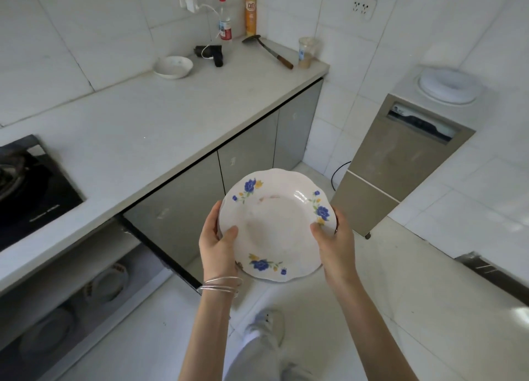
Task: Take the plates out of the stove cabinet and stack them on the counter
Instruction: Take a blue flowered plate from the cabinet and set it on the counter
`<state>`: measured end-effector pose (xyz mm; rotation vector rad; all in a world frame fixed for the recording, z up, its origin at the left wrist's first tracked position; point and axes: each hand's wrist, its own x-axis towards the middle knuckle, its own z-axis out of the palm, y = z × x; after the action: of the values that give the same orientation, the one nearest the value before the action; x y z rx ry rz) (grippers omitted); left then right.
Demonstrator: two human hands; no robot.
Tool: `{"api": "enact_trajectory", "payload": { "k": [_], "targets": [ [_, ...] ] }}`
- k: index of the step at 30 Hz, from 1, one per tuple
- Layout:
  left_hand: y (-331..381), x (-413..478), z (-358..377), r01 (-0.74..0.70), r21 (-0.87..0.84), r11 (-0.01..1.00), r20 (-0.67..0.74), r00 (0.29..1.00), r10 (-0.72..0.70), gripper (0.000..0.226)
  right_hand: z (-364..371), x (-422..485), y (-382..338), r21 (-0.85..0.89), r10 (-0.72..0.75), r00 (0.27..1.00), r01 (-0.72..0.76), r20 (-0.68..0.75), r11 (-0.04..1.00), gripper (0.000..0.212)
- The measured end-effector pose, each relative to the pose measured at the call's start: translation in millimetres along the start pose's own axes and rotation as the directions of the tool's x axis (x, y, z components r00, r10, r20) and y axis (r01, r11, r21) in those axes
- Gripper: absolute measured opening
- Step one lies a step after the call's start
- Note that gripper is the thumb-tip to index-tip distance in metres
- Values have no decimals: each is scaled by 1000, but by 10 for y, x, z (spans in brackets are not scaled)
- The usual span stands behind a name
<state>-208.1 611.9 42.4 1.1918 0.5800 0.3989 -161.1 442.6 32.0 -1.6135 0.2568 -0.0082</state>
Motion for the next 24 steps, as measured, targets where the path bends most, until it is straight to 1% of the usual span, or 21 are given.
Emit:
{"api": "enact_trajectory", "payload": {
  "k": [2, 4, 8, 10, 14, 16, 19, 24],
  "targets": [
    [-39, 171, 110, 9, 8, 1000, -23, 1000, -8, 55, 34, 214, -11, -24, -1, 1000, 1, 26, 1000, 37],
    [-38, 386, 235, 11, 12, 1000, -45, 999, -11, 56, 106, 467, -23, -30, 3, 999, -1, 50, 1000, 39],
    [65, 975, 522, -19, 38, 999, -44, 999, 21, 69, 359, 1058, -186, -39, -30, 997, 33, 74, 999, 39],
    [158, 1293, 668, -30, 40, 999, -37, 999, 31, 70, 507, 1363, -338, -55, -53, 995, 58, 89, 997, 41],
    [308, 1836, 889, -71, -1, 998, -41, 997, 70, 59, 802, 1902, -561, -82, -94, 990, 102, 101, 991, 42],
    [345, 2075, 953, -69, 5, 998, -48, 996, 69, 59, 943, 2114, -614, -87, -102, 988, 112, 117, 990, 41],
    [339, 2362, 992, -52, 17, 999, -97, 994, 53, 67, 1127, 2391, -654, -130, -97, 984, 117, 151, 985, 41],
    [292, 2839, 1045, -31, 5, 1000, -179, 983, 31, 67, 1505, 2906, -622, -140, -50, 972, 83, 229, 987, 36]
  ]
}}
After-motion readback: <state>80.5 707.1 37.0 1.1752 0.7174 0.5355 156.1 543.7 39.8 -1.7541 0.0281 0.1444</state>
